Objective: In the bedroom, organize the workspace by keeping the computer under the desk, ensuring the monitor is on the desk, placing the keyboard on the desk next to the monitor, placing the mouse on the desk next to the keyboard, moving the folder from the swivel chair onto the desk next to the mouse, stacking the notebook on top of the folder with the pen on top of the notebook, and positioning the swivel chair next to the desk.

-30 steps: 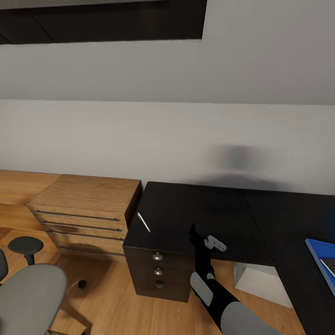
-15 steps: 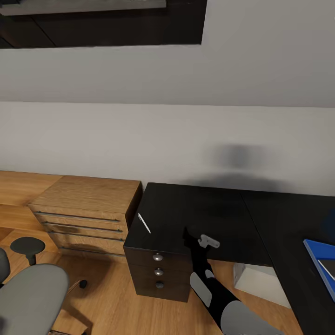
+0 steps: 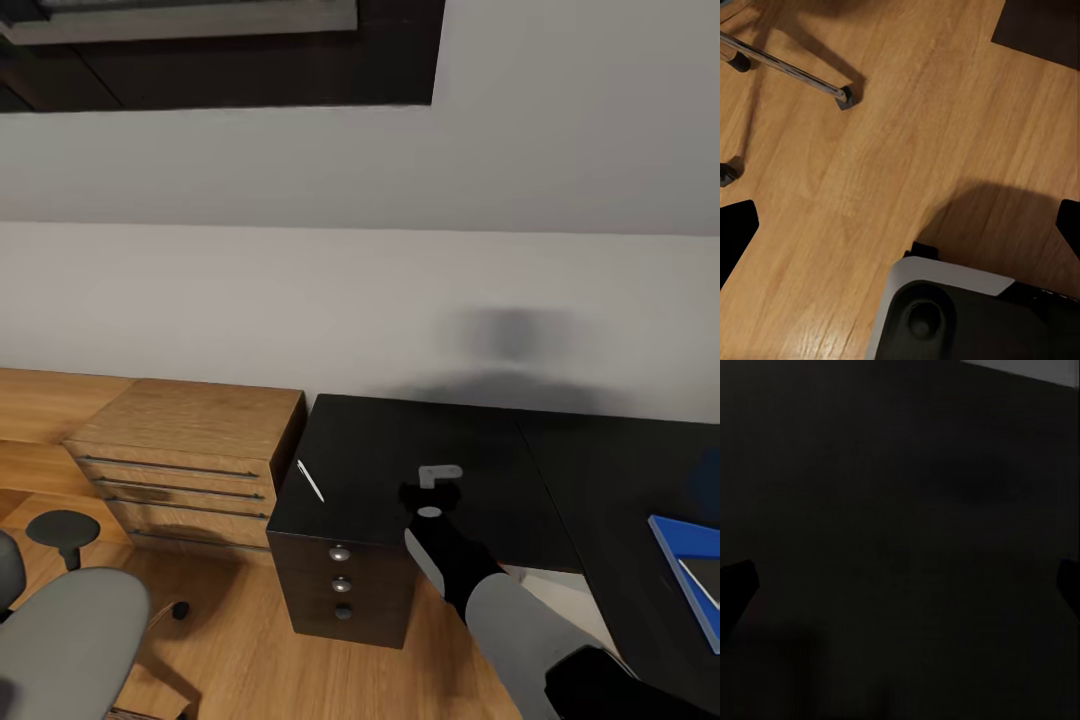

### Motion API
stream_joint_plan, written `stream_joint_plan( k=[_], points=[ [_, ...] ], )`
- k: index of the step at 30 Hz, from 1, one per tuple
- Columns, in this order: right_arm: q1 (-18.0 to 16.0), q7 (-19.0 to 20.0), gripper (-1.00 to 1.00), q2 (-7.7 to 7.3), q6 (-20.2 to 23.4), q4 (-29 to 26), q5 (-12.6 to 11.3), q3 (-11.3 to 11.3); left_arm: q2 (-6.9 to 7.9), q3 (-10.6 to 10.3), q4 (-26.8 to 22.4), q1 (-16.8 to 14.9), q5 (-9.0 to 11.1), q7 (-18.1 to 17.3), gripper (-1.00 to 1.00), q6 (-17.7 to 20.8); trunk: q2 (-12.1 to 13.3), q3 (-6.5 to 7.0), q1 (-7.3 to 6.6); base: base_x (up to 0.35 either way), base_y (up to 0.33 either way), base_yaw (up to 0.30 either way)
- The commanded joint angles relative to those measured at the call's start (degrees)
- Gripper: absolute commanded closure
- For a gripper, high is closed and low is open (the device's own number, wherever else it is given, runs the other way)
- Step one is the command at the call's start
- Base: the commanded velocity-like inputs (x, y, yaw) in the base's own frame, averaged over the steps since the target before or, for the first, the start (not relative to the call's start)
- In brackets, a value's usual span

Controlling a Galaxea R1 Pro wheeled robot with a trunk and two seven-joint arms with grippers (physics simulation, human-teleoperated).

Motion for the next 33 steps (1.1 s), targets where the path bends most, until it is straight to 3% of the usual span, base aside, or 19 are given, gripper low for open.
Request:
stream_joint_plan(
  k=[1,14,18,20,22,23,25,26,27,29,31,32,33],
  points=[
    [-0.1,-0.7,-1.0,0.0,0.8,0.0,0.0,0.3,0.09,-0.5,-0.2,0.0,0.3,0.4,-1.0,-0.1,0.3,0.1,-0.2,0.0,0.0,0.0],
    [0.1,-0.8,-1.0,0.0,-1.4,0.2,0.8,0.6,0.22,-0.3,-0.4,0.0,0.2,0.4,-1.0,-2.4,0.3,-0.04,-0.2,0.0,0.0,0.065],
    [0.2,1.4,-1.0,0.0,-1.4,0.3,0.8,0.6,0.25,-0.1,-0.9,0.0,0.4,0.4,-1.0,-3.9,0.3,-0.18,-0.2,0.0,0.0,0.235],
    [0.2,2.2,-1.0,0.0,-1.4,0.3,0.9,0.6,0.29,0.0,-1.8,0.0,0.5,0.4,-1.0,-4.3,0.3,-0.25,-0.2,0.0,0.0,0.244],
    [0.2,3.6,-1.0,0.0,-1.4,0.3,1.0,0.6,0.48,0.1,-6.9,0.0,0.6,0.5,-1.0,-3.8,0.3,-0.32,-0.2,0.0,0.0,0.246],
    [0.2,4.1,-1.0,0.0,-1.4,0.3,1.0,0.6,1.8,0.1,-18.2,0.0,0.7,2.1,-1.0,2.6,0.3,-0.36,-0.2,0.0,0.0,0.247],
    [0.2,4.3,-1.0,0.0,-1.3,0.3,1.0,0.7,3.69,0.1,-29.6,0.0,1.5,6.3,-1.0,14.1,0.3,-0.44,-0.2,0.0,0.0,0.248],
    [0.2,4.3,-1.0,0.0,-1.3,0.3,1.0,0.7,4.05,0.2,-32.3,0.0,2.0,7.5,-1.0,17.0,0.3,-0.48,-0.2,0.0,0.0,0.248],
    [0.2,4.4,-1.0,0.0,-1.3,0.3,1.0,0.7,4.57,0.2,-37.3,0.0,3.3,9.9,-1.0,22.3,0.3,-0.53,-0.2,0.0,0.0,0.248],
    [0.2,4.4,-1.0,0.0,-1.3,0.3,1.0,0.8,4.96,0.6,-41.9,0.0,5.3,12.0,-1.0,26.7,0.3,-0.61,-0.2,0.0,0.0,0.248],
    [0.2,4.4,-1.0,0.0,-1.4,0.3,1.0,1.1,5.47,2.5,-49.5,0.0,10.0,14.7,-1.0,32.7,0.3,-0.69,-0.2,0.0,0.0,0.248],
    [0.2,4.4,-1.0,0.0,-1.4,0.3,1.0,1.5,5.7,4.4,-54.8,0.0,13.8,15.8,-1.0,36.4,0.3,-0.73,-0.2,0.0,0.0,0.248],
    [0.2,4.4,-1.0,0.0,-1.4,0.3,1.0,1.6,5.75,5.1,-57.0,0.0,14.9,16.0,-1.0,37.6,0.3,-0.78,-0.2,0.0,0.0,0.248]
  ],
)
